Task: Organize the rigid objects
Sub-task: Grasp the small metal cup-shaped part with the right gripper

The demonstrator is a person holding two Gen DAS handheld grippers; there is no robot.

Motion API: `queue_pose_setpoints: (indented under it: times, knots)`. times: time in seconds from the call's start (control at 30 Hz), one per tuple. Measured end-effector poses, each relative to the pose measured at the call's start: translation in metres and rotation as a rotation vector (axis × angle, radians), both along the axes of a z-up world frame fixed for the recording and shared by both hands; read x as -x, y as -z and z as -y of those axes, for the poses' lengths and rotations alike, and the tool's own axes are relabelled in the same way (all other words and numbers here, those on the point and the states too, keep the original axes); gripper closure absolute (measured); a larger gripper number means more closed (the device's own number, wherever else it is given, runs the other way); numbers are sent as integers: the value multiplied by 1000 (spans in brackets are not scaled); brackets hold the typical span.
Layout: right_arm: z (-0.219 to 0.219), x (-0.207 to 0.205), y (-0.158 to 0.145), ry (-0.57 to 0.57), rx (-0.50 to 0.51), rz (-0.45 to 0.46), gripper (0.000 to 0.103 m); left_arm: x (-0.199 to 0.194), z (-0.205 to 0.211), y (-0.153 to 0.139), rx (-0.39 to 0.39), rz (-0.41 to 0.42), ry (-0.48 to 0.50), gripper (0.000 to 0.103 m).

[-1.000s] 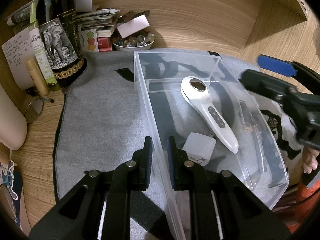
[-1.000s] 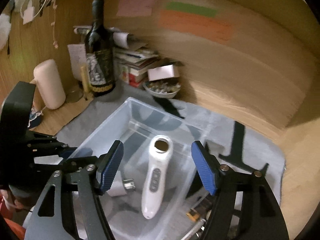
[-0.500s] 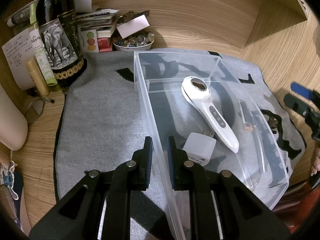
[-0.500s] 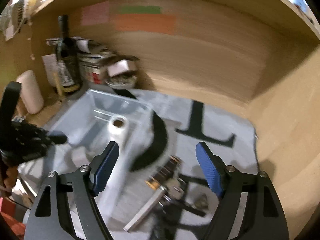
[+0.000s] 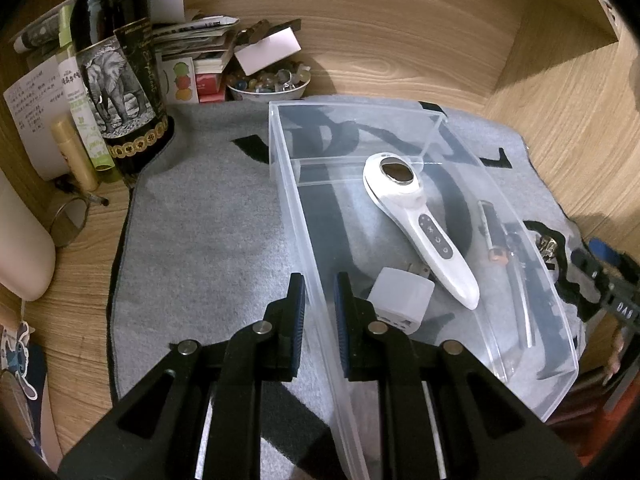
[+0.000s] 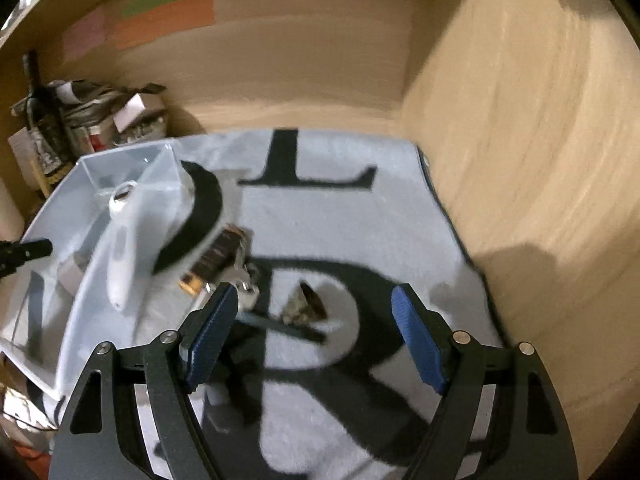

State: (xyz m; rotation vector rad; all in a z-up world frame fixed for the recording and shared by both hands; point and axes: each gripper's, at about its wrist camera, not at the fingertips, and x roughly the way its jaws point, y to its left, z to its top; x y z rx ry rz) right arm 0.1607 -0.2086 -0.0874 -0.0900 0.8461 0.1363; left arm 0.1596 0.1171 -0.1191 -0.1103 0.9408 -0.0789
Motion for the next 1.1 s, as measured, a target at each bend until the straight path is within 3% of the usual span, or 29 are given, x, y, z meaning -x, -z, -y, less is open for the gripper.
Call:
queue_pose_setpoints:
  times: [0.27, 0.5, 0.6, 0.67, 0.73, 1.1]
  knots:
    - [8, -1, 29, 30, -55, -78, 26, -1, 1, 1, -7, -1, -3, 88]
    - [11, -17, 30, 33, -115, -62, 27, 0, 1, 1, -7, -2, -11, 88]
    - [10, -27, 35, 27, -124, -86, 41, 0, 0, 2, -7, -1, -11, 88]
    - [8, -33, 40, 13, -132, -113, 59, 0, 0, 2, -7, -2, -12, 88]
    - [7, -36, 43, 7, -136, -129, 70, 0, 0, 1, -7, -1, -11, 88]
    - [-6, -33, 13, -36, -119, -31, 70, 0, 1, 2, -8, -1, -11, 88]
